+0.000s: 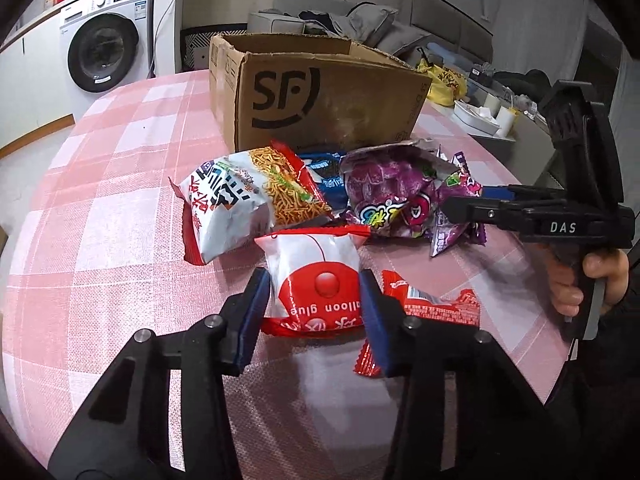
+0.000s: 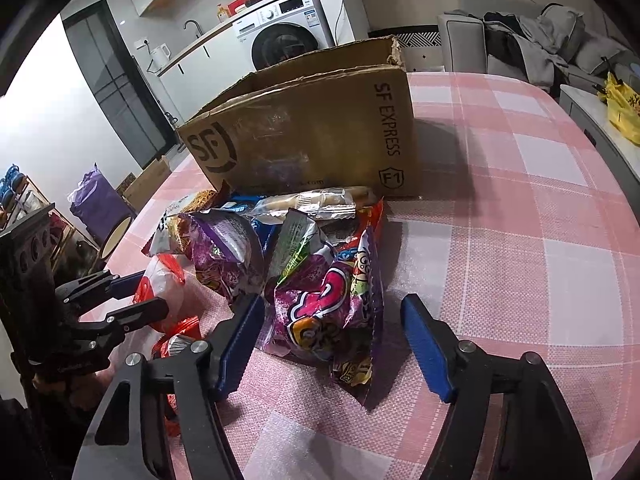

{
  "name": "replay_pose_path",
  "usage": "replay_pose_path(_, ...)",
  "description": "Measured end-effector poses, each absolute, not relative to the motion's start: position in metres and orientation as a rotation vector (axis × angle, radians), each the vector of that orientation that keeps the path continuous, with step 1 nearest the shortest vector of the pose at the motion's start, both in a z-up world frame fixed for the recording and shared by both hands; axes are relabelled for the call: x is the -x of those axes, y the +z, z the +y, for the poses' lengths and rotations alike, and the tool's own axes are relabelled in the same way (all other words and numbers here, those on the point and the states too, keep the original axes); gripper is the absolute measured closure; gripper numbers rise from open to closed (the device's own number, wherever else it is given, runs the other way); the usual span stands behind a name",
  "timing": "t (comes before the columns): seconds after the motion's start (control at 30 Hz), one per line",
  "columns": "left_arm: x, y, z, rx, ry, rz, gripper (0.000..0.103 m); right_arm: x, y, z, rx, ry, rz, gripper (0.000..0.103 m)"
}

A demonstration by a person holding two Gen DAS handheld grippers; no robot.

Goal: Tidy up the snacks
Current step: 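Grasp the red balloon-glue packet with the left tool while the right tool grasps a purple candy bag, then carry both held packets over the box and lower them inside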

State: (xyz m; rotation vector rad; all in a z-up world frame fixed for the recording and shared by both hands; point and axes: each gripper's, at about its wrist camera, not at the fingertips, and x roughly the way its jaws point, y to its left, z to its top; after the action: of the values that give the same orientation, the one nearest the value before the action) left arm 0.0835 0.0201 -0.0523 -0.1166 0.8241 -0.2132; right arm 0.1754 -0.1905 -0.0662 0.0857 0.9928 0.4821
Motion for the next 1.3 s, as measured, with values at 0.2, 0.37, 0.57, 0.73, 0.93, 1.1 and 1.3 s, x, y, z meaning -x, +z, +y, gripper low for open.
replay_pose_path(0.2, -0.081, -0.048, 0.023, 0.141, -0.218, 0.802, 0.061, -0.176, -0.069, -0.189, -0.089, 0.487, 1.001, 0.041)
replay_pose_path(0.37, -0.078, -0.043, 0.024, 0.151, -0.212, 0.787, 0.061, -0.174, -0.067, -0.193, -0.094, 0.481, 0.989, 0.053)
replay_pose_path(0.57, -0.073, -0.034, 0.025, 0.165, -0.203, 0.757, 0.061, -0.166, -0.056, -0.198, -0.087, 0.478, 0.949, 0.055)
replay_pose_path(0.73, -0.069, -0.022, 0.025, 0.166, -0.191, 0.721, 0.061, -0.158, -0.042, -0.201, -0.084, 0.475, 0.91, 0.055)
replay_pose_path(0.93, -0.066, -0.007, 0.027, 0.17, -0.165, 0.68, 0.061, -0.154, -0.026, -0.207, -0.097, 0.471, 0.857, 0.055)
replay_pose_path(1.1, -0.067, 0.006, 0.031, 0.185, -0.145, 0.645, 0.061, -0.15, -0.008, -0.212, -0.115, 0.471, 0.801, 0.055)
replay_pose_path(1.3, -0.076, 0.028, 0.03, 0.178, -0.133, 0.59, 0.061, -0.149, 0.016, -0.215, -0.13, 0.47, 0.74, 0.055)
